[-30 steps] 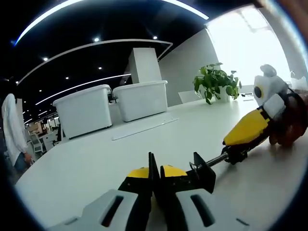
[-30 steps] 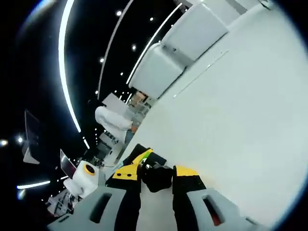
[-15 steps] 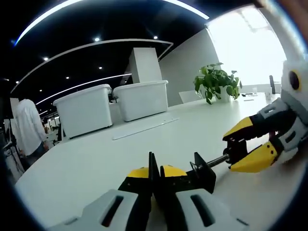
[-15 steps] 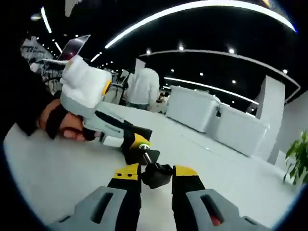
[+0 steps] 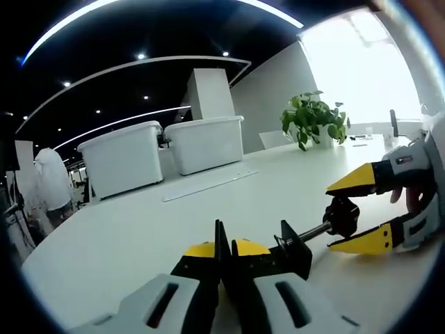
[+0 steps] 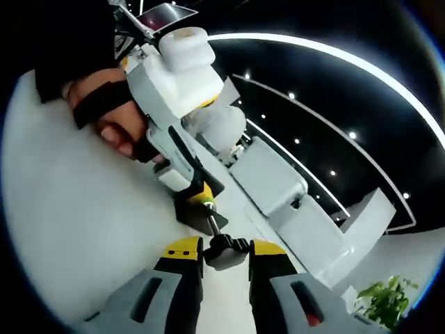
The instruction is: Clamp the fixed fixture on the desktop, loosen the retaining clip, secure it to the edge of the desk, and tighten the retaining clip.
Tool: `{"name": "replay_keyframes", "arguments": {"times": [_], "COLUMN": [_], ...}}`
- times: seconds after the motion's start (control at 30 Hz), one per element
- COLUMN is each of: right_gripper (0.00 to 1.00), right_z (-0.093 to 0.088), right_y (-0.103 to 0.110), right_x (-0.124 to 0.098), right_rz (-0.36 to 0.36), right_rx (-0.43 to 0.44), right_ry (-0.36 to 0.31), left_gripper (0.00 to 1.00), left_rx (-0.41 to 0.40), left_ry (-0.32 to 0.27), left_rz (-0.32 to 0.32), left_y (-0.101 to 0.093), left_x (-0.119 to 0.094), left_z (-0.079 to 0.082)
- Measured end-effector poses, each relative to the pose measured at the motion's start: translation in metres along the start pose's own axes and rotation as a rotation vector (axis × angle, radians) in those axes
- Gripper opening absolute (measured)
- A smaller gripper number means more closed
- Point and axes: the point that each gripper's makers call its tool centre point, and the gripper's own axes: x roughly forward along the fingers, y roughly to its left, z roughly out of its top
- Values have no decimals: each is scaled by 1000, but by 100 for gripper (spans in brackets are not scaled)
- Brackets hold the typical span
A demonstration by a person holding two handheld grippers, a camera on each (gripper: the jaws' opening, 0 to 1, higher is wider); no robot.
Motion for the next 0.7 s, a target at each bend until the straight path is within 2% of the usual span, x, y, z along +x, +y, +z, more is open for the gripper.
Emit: {"name": "replay_keyframes", "arguments": {"times": [0.1,0.13,0.2,0.3,0.37,0.4,0.5,0.57,0.67,0.7], "right_gripper": [24,24,24,32,33,33,32,32,27,27], "right_z": [-2,-4,1,-2,-9,-10,-16,-29,-39,-39], "right_y": [1,1,-1,-4,-9,-11,-18,-20,-13,-13], "right_x": [-2,-3,-6,-8,-9,-9,-8,0,2,4], "right_rz": [49,70,93,163,173,178,183,187,184,176], "right_rx": [91,163,379,856,1045,1098,1345,1436,1454,1523], "right_ry": [-3,11,20,44,68,64,58,88,141,143], "left_gripper": [7,7,7,7,7,7,7,7,7,7], "left_rx": [8,10,8,6,5,6,7,6,5,5], "left_ry": [-1,-1,-1,0,0,0,0,0,0,0], "left_rz": [-1,-2,-3,-4,-2,-2,-1,-3,-3,-2], "left_y": [-1,-1,-2,-3,-2,-2,-2,-2,-2,-1], "left_x": [0,0,-1,-2,-2,-2,-2,-1,0,-1], "left_z": [0,1,2,3,3,3,4,4,3,3]}}
